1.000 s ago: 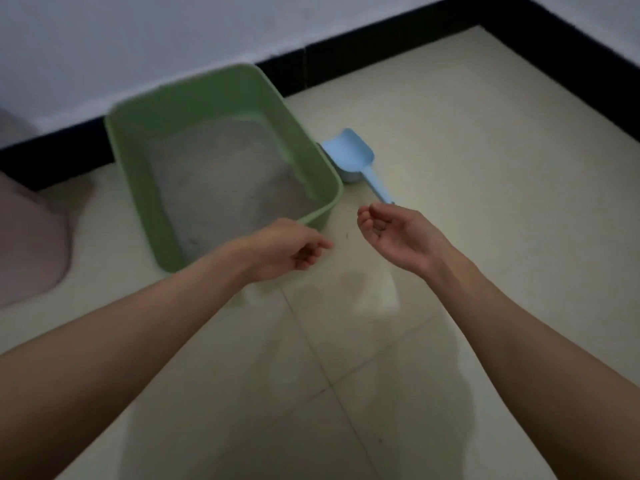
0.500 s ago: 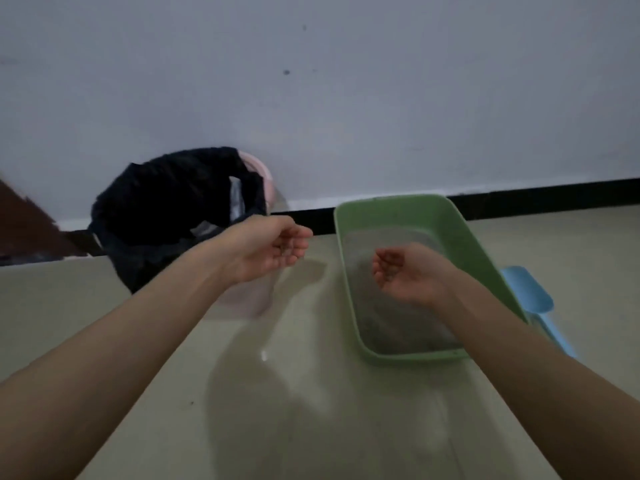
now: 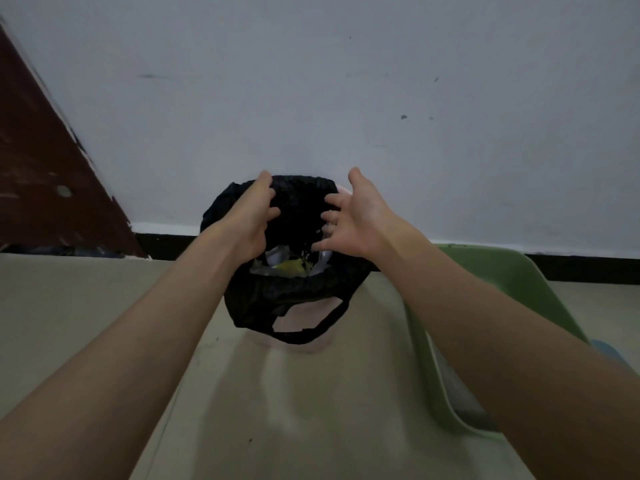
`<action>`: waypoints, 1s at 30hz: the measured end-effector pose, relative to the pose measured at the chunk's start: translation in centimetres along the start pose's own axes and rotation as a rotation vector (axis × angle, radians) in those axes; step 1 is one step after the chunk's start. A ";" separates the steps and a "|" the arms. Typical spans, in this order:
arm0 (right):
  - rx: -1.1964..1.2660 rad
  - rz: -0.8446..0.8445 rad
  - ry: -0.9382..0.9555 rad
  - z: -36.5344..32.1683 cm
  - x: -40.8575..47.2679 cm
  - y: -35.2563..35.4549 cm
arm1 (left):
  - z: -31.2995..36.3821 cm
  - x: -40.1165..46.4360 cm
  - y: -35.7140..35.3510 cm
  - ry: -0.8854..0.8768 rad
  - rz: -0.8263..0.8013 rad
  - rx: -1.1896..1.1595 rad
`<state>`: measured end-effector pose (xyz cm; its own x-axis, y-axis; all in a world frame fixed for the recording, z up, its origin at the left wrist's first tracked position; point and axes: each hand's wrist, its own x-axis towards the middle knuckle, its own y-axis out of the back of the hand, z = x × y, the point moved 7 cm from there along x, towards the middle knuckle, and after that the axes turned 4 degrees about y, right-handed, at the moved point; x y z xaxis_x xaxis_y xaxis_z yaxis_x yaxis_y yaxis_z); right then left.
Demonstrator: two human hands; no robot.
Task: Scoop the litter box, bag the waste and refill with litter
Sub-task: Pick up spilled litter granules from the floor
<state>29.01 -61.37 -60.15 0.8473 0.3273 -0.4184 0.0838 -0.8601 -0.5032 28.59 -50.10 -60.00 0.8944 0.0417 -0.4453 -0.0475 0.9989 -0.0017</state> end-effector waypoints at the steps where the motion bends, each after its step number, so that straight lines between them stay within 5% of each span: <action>1: -0.004 0.002 -0.003 0.1 0.2 -0.2 | 0.3 0.0 0.0 -0.019 -0.011 0.025; 7: 0.030 0.050 0.018 -0.2 -0.9 1.9 | -0.5 -0.4 -1.4 -0.087 0.003 0.108; 12: -0.074 0.110 0.064 -1.2 -4.6 5.9 | 0.5 -2.4 -4.7 -0.372 0.136 0.216; 16: -0.203 0.236 0.158 -2.1 -9.0 11.2 | 0.7 -4.5 -10.7 -0.538 0.075 0.385; 23: -0.669 0.590 0.298 -1.9 -21.1 26.7 | -5.8 -10.1 -28.6 -0.787 -0.227 0.884; 30: -0.706 0.845 0.100 6.6 -33.3 43.6 | -22.0 -14.4 -42.4 -0.734 -0.686 1.404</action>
<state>0.99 -107.19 -73.10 0.8085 -0.4769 -0.3448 -0.2886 -0.8319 0.4739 7.92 -93.54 -73.24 0.6030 -0.7646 -0.2275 0.4351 0.0762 0.8971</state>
